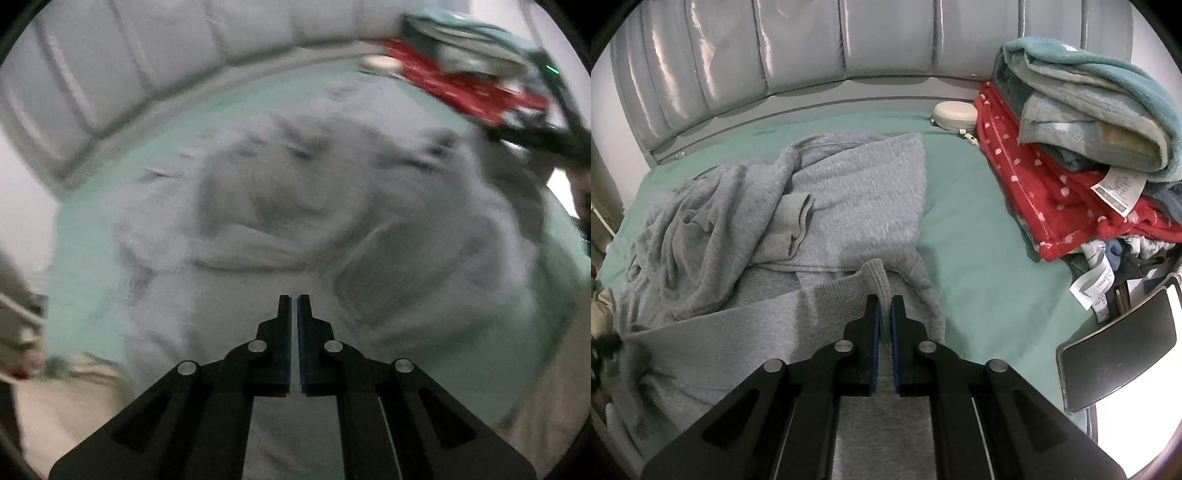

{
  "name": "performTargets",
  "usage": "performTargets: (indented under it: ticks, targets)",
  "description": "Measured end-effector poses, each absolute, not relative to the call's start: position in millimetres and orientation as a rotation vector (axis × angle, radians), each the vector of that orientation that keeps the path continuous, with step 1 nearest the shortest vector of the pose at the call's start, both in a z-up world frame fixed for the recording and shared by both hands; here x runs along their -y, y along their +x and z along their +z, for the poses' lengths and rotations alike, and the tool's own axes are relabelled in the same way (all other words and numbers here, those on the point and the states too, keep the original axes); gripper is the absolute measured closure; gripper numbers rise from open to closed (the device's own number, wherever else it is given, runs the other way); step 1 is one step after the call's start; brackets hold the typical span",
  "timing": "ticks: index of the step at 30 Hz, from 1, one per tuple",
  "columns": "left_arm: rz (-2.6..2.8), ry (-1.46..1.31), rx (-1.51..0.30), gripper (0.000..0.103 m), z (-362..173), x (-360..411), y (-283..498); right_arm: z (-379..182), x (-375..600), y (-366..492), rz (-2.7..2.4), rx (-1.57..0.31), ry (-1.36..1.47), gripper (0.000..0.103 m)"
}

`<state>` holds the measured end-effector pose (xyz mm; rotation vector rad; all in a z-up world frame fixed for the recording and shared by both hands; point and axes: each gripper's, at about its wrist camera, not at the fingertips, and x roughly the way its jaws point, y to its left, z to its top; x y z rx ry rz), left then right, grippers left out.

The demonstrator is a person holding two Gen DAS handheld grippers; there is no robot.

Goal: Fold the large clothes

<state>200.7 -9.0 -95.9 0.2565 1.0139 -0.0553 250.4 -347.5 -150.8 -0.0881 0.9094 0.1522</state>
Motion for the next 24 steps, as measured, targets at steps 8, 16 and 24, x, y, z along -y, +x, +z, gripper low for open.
performTargets:
  ticks: [8,16,24]
  targets:
    - [-0.084,0.106,-1.031,0.099,-69,-49,212,-153,349,253,0.151,-0.923,-0.078,0.098]
    - [-0.397,0.287,-1.189,0.070,-104,20,159,-153,350,254,0.149,-0.925,-0.076,0.098]
    - [-0.498,0.384,-1.333,0.044,-145,68,139,-152,352,253,0.150,-0.921,-0.067,0.098]
